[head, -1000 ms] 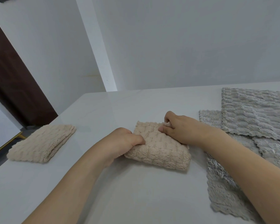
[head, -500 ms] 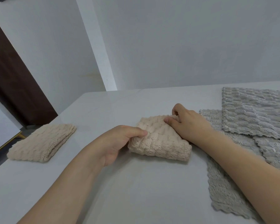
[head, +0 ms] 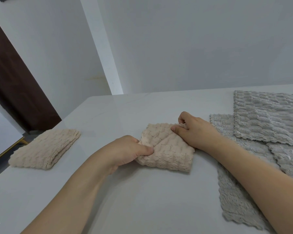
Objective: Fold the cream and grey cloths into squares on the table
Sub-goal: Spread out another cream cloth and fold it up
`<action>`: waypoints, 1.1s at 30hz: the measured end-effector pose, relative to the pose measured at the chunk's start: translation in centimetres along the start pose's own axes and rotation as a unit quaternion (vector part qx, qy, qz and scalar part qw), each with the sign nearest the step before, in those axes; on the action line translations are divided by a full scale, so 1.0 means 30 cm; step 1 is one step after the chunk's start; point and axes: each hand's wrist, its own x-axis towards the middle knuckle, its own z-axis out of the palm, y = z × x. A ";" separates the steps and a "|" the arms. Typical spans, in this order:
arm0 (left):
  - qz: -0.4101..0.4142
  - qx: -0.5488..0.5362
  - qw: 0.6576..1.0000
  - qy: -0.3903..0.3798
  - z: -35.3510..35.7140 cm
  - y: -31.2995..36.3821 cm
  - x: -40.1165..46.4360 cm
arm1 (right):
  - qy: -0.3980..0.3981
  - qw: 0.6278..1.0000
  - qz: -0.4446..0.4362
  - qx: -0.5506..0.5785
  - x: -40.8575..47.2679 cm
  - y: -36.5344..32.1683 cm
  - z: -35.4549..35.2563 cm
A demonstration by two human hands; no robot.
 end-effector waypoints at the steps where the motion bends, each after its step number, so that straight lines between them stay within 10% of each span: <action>1: -0.020 0.060 0.997 0.044 -0.003 -0.007 0.009 | -0.007 0.999 0.003 0.035 -0.002 -0.001 -0.003; 5: 0.045 0.325 0.924 0.198 0.023 0.037 -0.042 | -0.051 0.981 0.018 0.188 -0.008 -0.002 -0.012; 9: 0.262 0.235 0.925 0.145 0.110 0.101 -0.142 | -0.058 0.970 0.031 0.232 0.008 0.004 0.000; 15: 0.398 0.378 0.768 0.329 0.255 0.094 -0.171 | -0.038 0.975 0.032 0.216 0.017 0.011 0.008; 21: 0.245 0.431 0.813 0.306 0.273 0.047 -0.115 | -0.040 0.977 0.023 0.207 0.018 0.019 0.011; 27: 0.371 0.336 0.802 0.324 0.317 0.055 -0.111 | -0.065 0.988 0.002 0.143 0.007 -0.007 -0.007; 33: 0.313 0.313 0.829 0.343 0.337 0.047 -0.083 | -0.067 0.990 -0.004 0.127 0.002 -0.020 -0.019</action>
